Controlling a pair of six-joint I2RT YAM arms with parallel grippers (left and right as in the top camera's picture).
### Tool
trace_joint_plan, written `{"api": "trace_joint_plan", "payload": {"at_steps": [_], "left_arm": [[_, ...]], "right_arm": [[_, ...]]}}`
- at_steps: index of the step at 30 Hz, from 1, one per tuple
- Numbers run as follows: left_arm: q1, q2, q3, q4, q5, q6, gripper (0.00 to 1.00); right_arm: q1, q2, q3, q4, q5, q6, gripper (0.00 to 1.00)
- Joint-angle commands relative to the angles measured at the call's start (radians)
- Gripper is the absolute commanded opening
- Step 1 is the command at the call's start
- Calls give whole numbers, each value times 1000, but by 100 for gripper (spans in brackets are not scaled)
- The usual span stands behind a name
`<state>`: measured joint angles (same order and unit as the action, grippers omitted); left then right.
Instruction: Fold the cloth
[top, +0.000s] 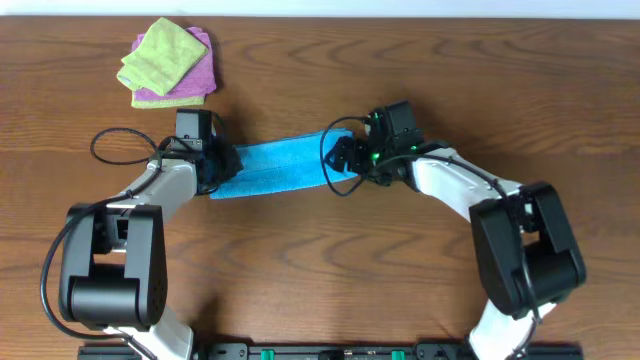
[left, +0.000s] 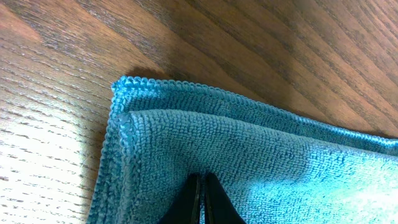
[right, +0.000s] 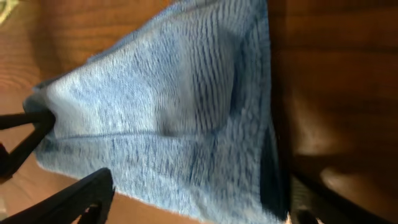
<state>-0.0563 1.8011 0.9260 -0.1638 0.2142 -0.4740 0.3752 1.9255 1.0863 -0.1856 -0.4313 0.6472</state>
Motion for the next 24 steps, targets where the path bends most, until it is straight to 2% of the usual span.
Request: {"api": "trace_joint_plan", "payload": {"at_steps": [1,6,9,18,19,24], "left_arm": [[-4,30,8,-5,-7,2,6],[-4,30,8,-5,-7,2,6],[-4,30,8,-5,-7,2,6],[-4,30,8,-5,21,2,6],[-4,30,8,-5,26,2,6],[-5,30,8,-4,50,-13,6]], "right_arm": [[25,46,5,26,6,39,84],[32,67,5,64,13,40,72],[32,69,5,84,51,24,53],[31,68,6,198,84,-64,5],[31,66,7,198,84,-71,1],[31,31,7,177,91,-134,1]]}}
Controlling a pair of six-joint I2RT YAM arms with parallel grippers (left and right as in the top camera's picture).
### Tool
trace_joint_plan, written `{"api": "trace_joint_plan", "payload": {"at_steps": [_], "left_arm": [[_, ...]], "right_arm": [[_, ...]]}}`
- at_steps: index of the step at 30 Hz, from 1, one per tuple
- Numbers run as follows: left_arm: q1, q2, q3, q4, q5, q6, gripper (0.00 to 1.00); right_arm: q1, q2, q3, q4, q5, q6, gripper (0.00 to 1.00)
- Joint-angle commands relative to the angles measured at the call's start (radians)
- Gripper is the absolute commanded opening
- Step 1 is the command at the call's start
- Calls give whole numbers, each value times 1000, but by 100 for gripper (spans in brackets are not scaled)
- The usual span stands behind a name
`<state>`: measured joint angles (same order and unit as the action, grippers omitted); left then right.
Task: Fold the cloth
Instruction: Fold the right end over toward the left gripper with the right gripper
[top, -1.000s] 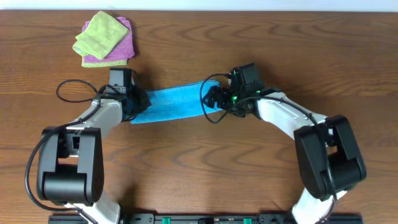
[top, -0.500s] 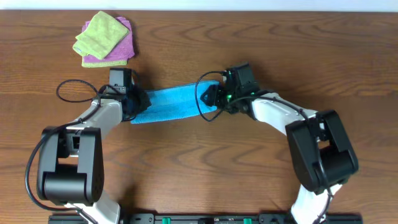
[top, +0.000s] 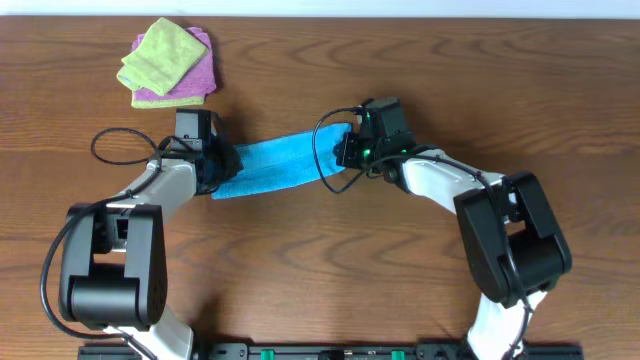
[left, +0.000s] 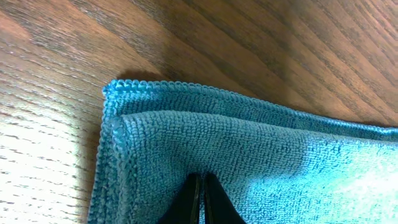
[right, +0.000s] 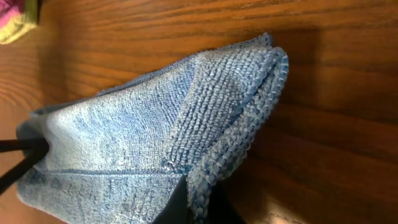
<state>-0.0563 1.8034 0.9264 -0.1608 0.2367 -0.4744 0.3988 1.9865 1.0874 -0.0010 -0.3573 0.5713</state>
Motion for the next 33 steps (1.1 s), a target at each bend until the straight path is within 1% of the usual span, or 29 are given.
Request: {"api": "trace_joint_plan", "payload": {"at_steps": [1,8,14,19,26,33], "left_arm": [[-5,27,8,-7,28,-27,6],[-49,27,8,23,45,-76,6],[-120,27,8,57,45,-104,6],[-141,27,8,65,45,-117,6],[-140,16,8,63,46,-108,6],[-138,-56,8,57,40,-86,6]], "right_arm": [[7,-45,6,-14,28,-69,1],[8,-148,6,-84,81,-143,1],[8,-185,6,-130,80,-169,1],[13,-216,6,-126,48,-169,1],[84,-219,20,-122,32,-174,1],[156,-219,56,-124,43,-195,1]]}}
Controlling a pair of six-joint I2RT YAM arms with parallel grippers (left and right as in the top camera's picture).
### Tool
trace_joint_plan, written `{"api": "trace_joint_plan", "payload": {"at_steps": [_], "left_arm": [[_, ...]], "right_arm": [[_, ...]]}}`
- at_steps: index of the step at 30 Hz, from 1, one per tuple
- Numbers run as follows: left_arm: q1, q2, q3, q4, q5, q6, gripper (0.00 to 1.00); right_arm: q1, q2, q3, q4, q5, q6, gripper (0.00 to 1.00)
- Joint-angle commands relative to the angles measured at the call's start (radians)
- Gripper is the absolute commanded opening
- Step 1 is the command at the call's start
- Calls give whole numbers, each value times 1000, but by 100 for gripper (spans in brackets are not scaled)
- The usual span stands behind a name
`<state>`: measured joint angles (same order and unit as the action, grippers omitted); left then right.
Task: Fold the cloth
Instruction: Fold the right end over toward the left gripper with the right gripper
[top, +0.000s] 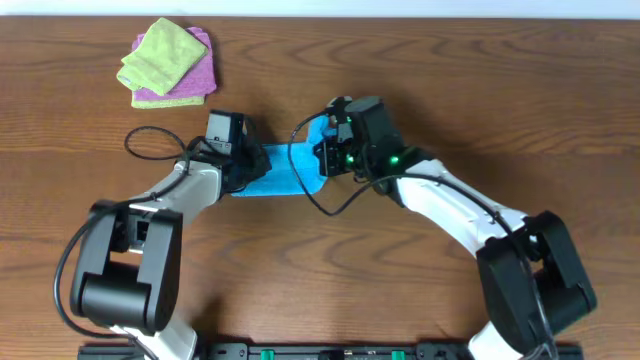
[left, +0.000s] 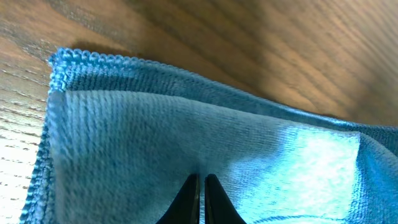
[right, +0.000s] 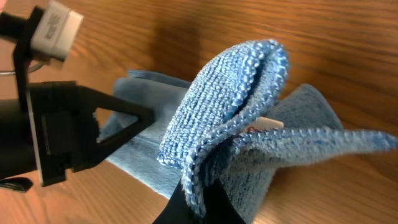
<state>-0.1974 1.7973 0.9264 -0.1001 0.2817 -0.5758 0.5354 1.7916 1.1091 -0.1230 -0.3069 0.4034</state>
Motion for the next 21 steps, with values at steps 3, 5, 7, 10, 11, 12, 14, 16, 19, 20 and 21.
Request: {"api": "trace_joint_plan", "payload": {"at_steps": [3,5,7,10,11,12,14,16,19,20,21], "left_arm": [[13,-90,8,-19,-22,15,6],[24,-116,8,-40,-45,23,6],[43,-148,9,-72,-63,50,6],[73,-193,9,-128,-84,85,6],[80,-204,9,-140,-90,95,6],[88,-213,9,-151,-97,102,6],[100,-228,9,-171,-116,109,6],[108,-239,9,-184,-130,109,6],[121,-249,9,-192,-135,117,6],[126,-251,9,-195,-136,121,6],[134,-256,9,-200,-136,126,6]], "right_arm": [[39,-24,49,-5,-7,-39,1],[48,-24,55,-5,-6,-43,1],[56,-24,58,-3,-3,-42,1],[73,-24,58,0,8,-42,1],[78,-24,58,0,19,-42,1],[86,-24,58,4,32,-42,1],[100,-23,58,19,55,-42,1],[109,-23,58,26,67,-42,1],[117,-23,58,27,68,-42,1],[118,-23,58,27,68,-42,1],[121,-23,58,30,68,-42,1]]}}
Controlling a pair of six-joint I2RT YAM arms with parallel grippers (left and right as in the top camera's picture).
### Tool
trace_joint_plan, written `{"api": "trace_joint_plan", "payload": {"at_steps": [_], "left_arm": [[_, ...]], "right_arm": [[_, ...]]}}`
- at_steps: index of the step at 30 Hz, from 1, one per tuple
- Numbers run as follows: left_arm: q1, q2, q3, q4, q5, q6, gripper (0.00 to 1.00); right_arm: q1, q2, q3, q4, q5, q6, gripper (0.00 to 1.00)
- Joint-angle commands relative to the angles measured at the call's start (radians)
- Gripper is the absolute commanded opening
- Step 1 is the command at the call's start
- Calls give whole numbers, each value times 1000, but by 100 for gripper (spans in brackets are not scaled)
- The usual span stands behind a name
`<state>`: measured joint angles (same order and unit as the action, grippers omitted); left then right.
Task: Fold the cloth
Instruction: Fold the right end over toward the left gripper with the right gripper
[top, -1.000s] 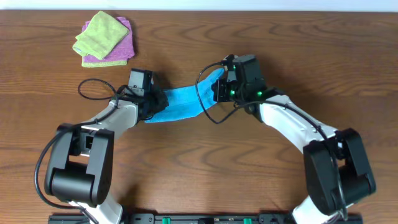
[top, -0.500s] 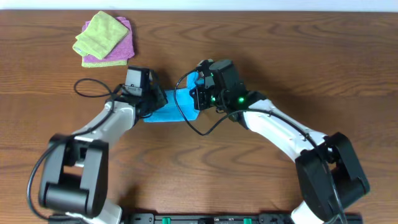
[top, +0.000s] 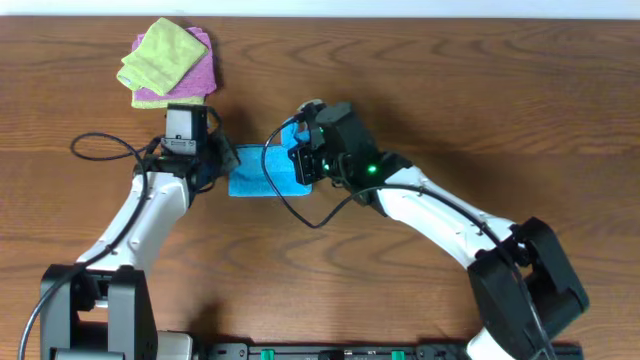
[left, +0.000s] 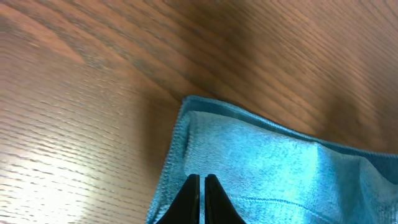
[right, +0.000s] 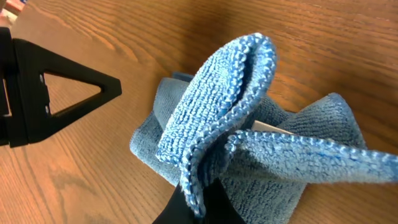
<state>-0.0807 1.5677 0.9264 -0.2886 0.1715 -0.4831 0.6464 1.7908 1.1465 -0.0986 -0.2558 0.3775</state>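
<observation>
The blue cloth (top: 258, 176) lies doubled up on the wooden table (top: 450, 90), a short bunched shape. My right gripper (top: 300, 162) is shut on the cloth's right end (right: 217, 106), holding it raised as a folded loop over the lower layer (right: 323, 180); in the right wrist view the right gripper (right: 198, 200) pinches the hem. My left gripper (top: 217, 160) sits at the cloth's left edge. In the left wrist view the left gripper (left: 202, 186) is shut, its tips over the cloth's left border (left: 186, 134). Whether they grip any fabric is unclear.
A folded yellow-green cloth (top: 155, 55) lies on a pink cloth (top: 190, 85) at the back left. A black cable (top: 100, 150) loops beside the left arm. Bare wood surrounds the blue cloth.
My right gripper has carried the held end further left over the cloth. My left gripper has drawn back to the left, and more bare table shows in its wrist view.
The cloth first lay as a long strip, my left gripper shut at its left end and my right gripper open around its right end. The right gripper then shut on that end. Later it held the end lifted and nearer the left, and now over the left part.
</observation>
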Motion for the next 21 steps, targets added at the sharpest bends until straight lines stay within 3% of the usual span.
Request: {"api": "trace_joint_plan", "payload": {"at_steps": [1,21], "left_arm": [[24,-29,9,-15,-26,35,6],[77,-46,12,-56,-26,35,6]], "right_arm": [[11,-22,21,8,16,-16,1],[68,142,195,-67,12,-12,1]]}}
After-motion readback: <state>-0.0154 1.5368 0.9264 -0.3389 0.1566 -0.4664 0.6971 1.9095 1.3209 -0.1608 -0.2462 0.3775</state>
